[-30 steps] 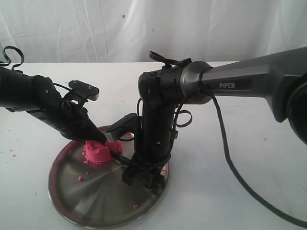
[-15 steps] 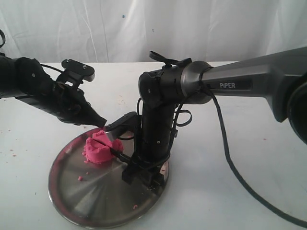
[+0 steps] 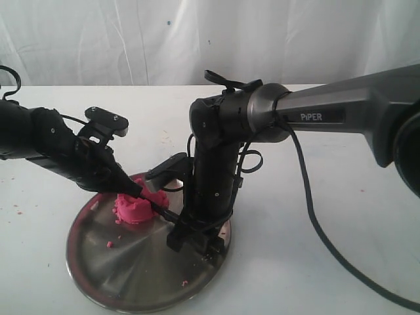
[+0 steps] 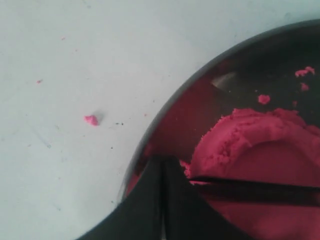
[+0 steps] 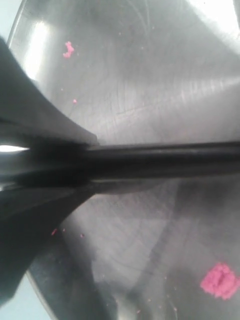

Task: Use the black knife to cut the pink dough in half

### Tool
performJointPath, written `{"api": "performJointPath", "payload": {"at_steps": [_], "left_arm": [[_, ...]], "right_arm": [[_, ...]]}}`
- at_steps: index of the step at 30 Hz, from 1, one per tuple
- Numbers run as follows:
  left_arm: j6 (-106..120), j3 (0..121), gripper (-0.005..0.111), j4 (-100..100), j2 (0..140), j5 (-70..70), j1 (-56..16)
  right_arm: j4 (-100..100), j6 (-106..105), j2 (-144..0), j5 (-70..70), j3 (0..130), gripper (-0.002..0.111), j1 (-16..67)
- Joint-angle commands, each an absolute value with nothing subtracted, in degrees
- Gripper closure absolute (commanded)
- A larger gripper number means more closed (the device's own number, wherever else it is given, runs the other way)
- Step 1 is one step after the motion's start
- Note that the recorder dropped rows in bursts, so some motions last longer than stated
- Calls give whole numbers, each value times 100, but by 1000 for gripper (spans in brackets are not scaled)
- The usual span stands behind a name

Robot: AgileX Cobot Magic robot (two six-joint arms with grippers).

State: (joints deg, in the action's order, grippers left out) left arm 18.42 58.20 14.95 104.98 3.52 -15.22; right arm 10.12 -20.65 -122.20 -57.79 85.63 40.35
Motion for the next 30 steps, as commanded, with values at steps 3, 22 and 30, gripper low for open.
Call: {"api": "performJointPath", "payload": {"at_steps": [3, 22, 30], "left_arm": [[1822, 5776, 107, 1496, 10725, 347, -1496], [1808, 5877, 107, 1496, 8750, 1107, -1496], [1607, 5200, 107, 1170, 7188, 1784, -1496]], "right_arm": [[931, -2039, -12244, -5602, 8527, 108, 4021], [931, -1954, -12233, -5628, 8527, 108, 4021], [942, -2019, -12233, -5900, 8527, 108, 4021]]}}
